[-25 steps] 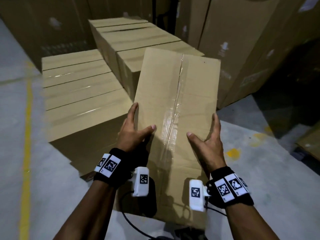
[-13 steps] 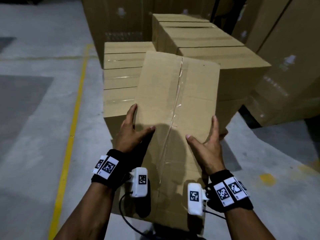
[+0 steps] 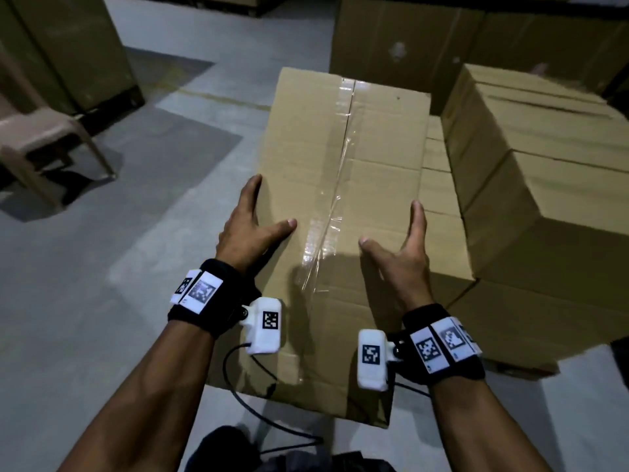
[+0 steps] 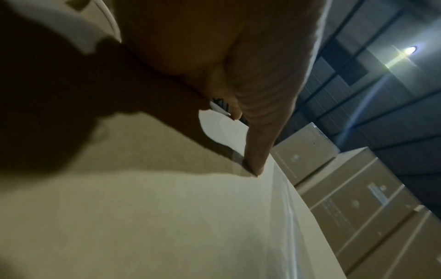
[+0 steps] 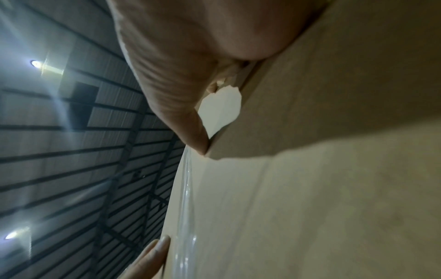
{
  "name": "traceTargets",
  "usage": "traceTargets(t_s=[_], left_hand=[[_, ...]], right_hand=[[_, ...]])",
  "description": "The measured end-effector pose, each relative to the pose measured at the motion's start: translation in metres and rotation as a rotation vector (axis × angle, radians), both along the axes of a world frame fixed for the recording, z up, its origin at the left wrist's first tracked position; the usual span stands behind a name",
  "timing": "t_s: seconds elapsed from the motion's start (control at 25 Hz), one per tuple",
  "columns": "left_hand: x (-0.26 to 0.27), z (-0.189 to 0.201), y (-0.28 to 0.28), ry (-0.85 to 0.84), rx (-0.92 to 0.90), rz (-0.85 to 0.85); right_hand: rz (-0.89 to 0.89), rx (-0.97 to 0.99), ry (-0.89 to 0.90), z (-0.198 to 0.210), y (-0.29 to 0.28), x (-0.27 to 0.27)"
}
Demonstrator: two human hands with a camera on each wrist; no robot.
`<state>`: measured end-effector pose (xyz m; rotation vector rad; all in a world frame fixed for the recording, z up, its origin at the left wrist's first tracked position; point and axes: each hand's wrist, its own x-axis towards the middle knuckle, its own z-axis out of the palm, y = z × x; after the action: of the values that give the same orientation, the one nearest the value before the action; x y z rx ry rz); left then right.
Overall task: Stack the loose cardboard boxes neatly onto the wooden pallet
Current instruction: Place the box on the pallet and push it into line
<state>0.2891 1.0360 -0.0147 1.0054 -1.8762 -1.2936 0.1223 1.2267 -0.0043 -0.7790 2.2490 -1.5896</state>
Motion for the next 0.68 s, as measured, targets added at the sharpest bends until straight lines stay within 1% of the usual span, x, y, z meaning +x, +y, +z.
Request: traceTargets(t_s=[0.08,0.16,0.28,0.36,0.44,0.56,0.68], left_hand=[[0.005,-0.002,-0.042,0.035,0.017,0.031],[0.010,-0.008,-0.098,0.052,0.026,0.047],[0.014,-0.014,-0.181,0.059,-0.005,0.023],[0.017,-0.010,-0.244,0.042,-0.007,-0.023],[0.018,-0.002,-0.295,-0.005,-0.038,-0.058],[0.010,0.013,-0.362,-0.036,-0.052,-0.105],[-0.010,0.014,-0.415,-0.056,-0.028,-0.138]], right_hand=[[0.017,0.003,-0.006,0.003,-0.043,0.002],[0.020,0.016,-0.015,0.001,-0.098,0.005],[-0.002,0.014,0.006,0.001,-0.174,0.018],[-0.044,0.007,-0.008,0.001,-0.231,0.028],[-0.081,0.003,-0.042,0.008,-0.277,0.040],[-0.145,0.004,-0.094,0.015,-0.338,0.043],[-0.193,-0.010,-0.112,0.015,-0.388,0.030]])
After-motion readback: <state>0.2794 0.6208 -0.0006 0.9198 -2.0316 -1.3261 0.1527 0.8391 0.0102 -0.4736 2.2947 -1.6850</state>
